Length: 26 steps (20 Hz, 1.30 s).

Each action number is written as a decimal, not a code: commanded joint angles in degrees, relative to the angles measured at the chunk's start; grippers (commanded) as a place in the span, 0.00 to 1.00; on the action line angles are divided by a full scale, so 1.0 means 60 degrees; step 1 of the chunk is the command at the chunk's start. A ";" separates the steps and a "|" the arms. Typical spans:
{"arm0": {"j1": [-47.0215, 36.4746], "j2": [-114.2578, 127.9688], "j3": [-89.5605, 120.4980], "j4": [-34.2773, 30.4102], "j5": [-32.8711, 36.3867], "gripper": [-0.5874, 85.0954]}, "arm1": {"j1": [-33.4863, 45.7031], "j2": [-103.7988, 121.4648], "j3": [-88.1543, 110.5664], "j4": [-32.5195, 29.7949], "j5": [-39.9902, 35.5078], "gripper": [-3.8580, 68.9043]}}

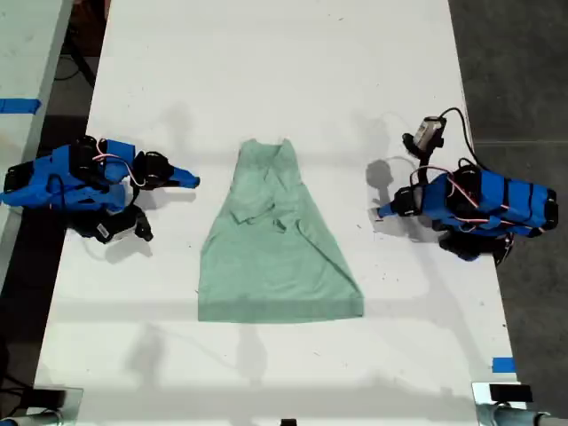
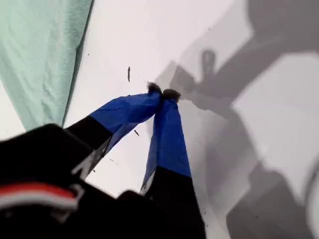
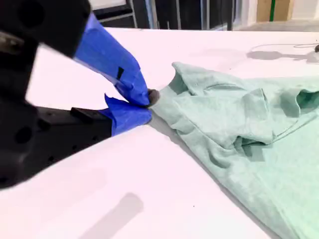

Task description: Fold t shirt

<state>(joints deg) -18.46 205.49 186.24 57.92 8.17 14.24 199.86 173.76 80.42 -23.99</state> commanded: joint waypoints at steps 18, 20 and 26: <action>-0.0498 0.0103 0.0366 -0.0732 0.1201 0.00 | 0.0015 0.0117 0.0366 0.0015 -0.0059 0.06; -0.0308 0.0103 0.0366 -0.0703 0.0938 0.00 | 0.0015 0.0117 0.0366 0.0015 -0.0059 0.06; -0.0190 0.0103 0.0366 -0.0586 0.0688 0.00 | 0.0000 0.0117 0.0366 0.0015 -0.0029 0.06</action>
<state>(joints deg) -20.04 205.49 186.24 54.76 13.36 14.24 199.86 173.76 80.42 -23.99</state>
